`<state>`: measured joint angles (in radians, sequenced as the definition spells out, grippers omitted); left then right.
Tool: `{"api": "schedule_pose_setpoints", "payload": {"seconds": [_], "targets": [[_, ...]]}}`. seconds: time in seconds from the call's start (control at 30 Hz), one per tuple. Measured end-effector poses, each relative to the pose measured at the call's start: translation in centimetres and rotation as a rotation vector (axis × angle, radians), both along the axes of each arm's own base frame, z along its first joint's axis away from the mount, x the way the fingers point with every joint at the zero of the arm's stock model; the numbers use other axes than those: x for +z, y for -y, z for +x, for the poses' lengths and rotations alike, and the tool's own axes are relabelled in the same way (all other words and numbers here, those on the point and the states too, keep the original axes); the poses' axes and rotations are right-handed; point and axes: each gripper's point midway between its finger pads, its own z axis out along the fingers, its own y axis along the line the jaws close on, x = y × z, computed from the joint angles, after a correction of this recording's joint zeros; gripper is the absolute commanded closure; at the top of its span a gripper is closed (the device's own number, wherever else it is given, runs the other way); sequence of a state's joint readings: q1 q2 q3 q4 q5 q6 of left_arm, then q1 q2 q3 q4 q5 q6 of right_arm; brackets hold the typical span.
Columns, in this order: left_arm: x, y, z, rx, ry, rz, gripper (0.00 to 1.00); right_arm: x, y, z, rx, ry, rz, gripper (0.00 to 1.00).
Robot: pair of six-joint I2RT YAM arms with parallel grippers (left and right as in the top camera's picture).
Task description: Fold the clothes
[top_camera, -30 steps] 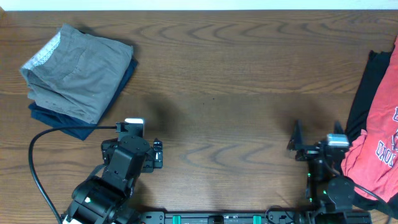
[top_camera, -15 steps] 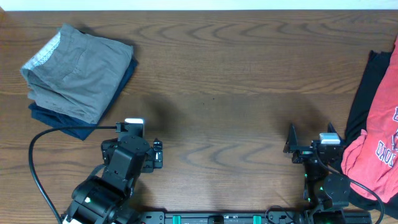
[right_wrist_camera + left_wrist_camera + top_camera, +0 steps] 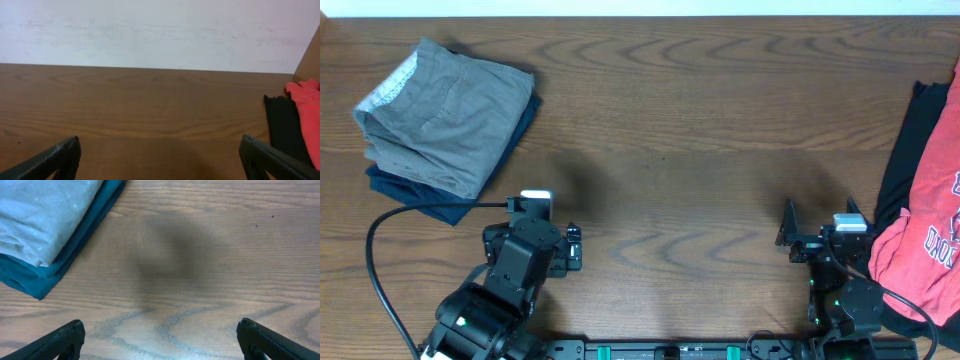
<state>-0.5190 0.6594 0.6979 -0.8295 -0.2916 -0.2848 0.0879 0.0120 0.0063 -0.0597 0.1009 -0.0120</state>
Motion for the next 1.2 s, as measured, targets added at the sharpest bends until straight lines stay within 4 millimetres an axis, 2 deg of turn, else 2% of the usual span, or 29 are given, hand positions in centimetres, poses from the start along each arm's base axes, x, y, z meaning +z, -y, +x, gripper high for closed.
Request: {"api": "schedule_pose_setpoints", "payload": {"seconds": [0.53, 0.6, 0.87, 0.93, 1.07, 1.2], "targets": [[0.0, -0.3, 0.1, 0.016, 0.0, 0.0, 0.02, 0.0, 0.0, 0.0, 0.0, 0.0, 0.0, 0.01], [0.0, -1.1, 0.2, 0.054, 0.001, -0.001, 0.02, 0.0, 0.0, 0.0, 0.0, 0.0, 0.0, 0.01], [0.6, -6.9, 0.0, 0.33, 0.05, -0.084, 0.02, 0.0, 0.0, 0.0, 0.0, 0.0, 0.0, 0.01], [0.4, -7.7, -0.2, 0.359, 0.088, -0.107, 0.02, 0.0, 0.0, 0.0, 0.001, 0.0, 0.0, 0.01], [-1.5, -8.6, -0.4, 0.382, 0.155, -0.128, 0.02, 0.0, 0.0, 0.0, 0.002, 0.0, 0.0, 0.01], [-2.7, -8.7, 0.5, 0.363, 0.289, -0.151, 0.02, 0.0, -0.1, 0.0, 0.004, -0.001, 0.0, 0.01]]}}
